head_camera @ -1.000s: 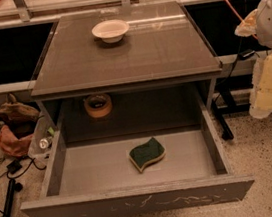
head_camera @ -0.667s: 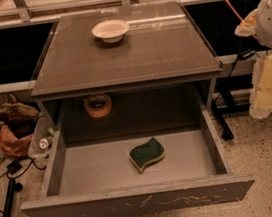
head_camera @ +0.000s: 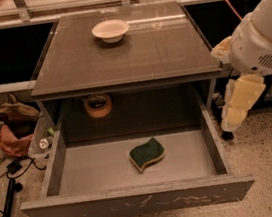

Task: Pick sponge from top drawer and place on counter

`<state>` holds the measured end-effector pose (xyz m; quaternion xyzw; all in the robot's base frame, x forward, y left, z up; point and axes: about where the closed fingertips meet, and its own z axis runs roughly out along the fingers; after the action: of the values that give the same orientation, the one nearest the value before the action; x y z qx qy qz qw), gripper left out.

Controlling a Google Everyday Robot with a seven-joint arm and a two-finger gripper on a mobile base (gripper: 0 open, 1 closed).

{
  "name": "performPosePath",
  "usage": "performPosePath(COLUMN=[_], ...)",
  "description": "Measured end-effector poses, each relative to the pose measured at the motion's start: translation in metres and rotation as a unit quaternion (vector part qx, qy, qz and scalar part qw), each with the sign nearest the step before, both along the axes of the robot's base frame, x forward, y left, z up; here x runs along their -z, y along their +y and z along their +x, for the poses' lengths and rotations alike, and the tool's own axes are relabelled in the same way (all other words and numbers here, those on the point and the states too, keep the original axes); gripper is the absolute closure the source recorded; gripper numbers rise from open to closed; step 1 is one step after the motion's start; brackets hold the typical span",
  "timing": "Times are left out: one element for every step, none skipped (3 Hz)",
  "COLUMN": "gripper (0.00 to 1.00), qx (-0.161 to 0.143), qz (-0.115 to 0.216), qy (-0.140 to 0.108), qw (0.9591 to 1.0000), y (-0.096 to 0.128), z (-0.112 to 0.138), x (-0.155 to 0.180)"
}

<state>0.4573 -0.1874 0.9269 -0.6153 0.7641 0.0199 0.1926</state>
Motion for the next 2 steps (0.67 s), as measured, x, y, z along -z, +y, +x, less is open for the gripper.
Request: performPosePath(gripper=[0.00, 0.00], qx=[-0.042, -0.042], qz=[0.033, 0.033], qy=[-0.005, -0.005], qw=[0.9986, 0.9986], y=[0.0434, 0.0435], z=[0.0191, 0.0191], x=[0.0416, 0.0416])
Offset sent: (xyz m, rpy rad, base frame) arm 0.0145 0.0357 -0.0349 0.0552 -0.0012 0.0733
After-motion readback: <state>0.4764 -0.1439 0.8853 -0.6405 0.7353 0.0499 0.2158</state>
